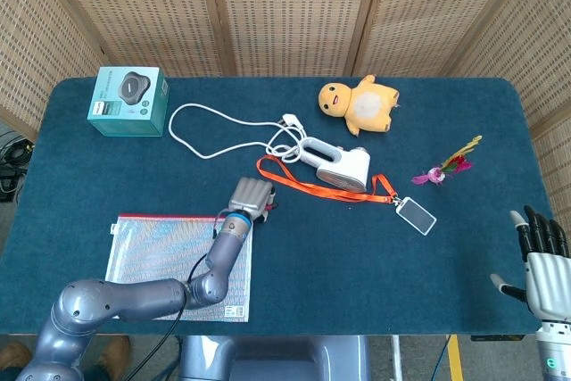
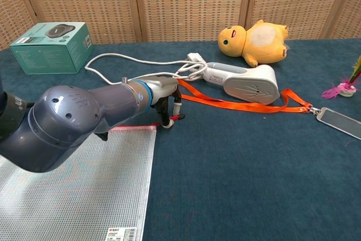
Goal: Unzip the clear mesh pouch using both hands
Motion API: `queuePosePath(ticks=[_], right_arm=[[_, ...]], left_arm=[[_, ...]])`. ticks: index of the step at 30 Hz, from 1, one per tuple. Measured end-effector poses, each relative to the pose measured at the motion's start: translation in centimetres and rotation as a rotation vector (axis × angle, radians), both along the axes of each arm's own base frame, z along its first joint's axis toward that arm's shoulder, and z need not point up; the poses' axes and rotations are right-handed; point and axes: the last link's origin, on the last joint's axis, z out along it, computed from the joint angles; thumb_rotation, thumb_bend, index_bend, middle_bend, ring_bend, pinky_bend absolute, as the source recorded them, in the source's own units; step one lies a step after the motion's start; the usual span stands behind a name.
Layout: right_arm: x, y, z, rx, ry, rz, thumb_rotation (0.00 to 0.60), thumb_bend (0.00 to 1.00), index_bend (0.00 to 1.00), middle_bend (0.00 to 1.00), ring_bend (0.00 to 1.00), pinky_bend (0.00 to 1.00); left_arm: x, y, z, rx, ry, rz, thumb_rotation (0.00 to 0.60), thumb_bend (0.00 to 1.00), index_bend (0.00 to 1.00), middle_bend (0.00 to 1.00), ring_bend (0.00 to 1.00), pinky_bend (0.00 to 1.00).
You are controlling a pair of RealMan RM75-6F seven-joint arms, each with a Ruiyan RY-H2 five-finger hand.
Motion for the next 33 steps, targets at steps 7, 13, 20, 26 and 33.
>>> queuePosePath(ticks=[7, 13, 20, 26, 33], right_arm=[[0.0, 0.1, 0.1, -0.001, -0.005, 0.003, 0.6, 0.01, 0.0, 0.0, 0.0, 0.0], [0.1, 0.1, 0.1, 0.0, -0.006, 0.005, 0.6, 0.01, 0.0, 0.0, 0.0, 0.0], [0.1, 0.1, -0.1, 0.008, -0.006, 0.004, 0.6, 0.01, 0.0, 0.0, 0.0, 0.0], [0.3, -0.1, -0.6, 0.042, -0.025, 0.001, 0.6, 0.01, 0.0, 0.0, 0.0, 0.0], [1.9, -2.7, -1.1, 0.141, -0.097, 0.018, 0.6, 0.03, 0.0, 0.32, 0.26, 0.14]], left_arm=[[0.2, -0.2, 0.3, 0.002, -0.007, -0.002, 0.6, 0.43, 0.56, 0.98, 1.0, 1.0], [0.3, -0.3, 0.5, 0.002, -0.007, -0.001, 0.6, 0.44, 0.58, 0.98, 1.0, 1.0], [0.4, -0.2, 0.9, 0.009, -0.027, 0.0, 0.6, 0.67, 0.78, 0.98, 1.0, 1.0], [0.9, -0.3, 2.3, 0.009, -0.072, -0.011, 0.6, 0.68, 0.87, 0.98, 1.0, 1.0], [2.1, -0.6, 5.3, 0.001, -0.173, -0.042, 0.6, 0.68, 0.87, 0.98, 1.0, 1.0]])
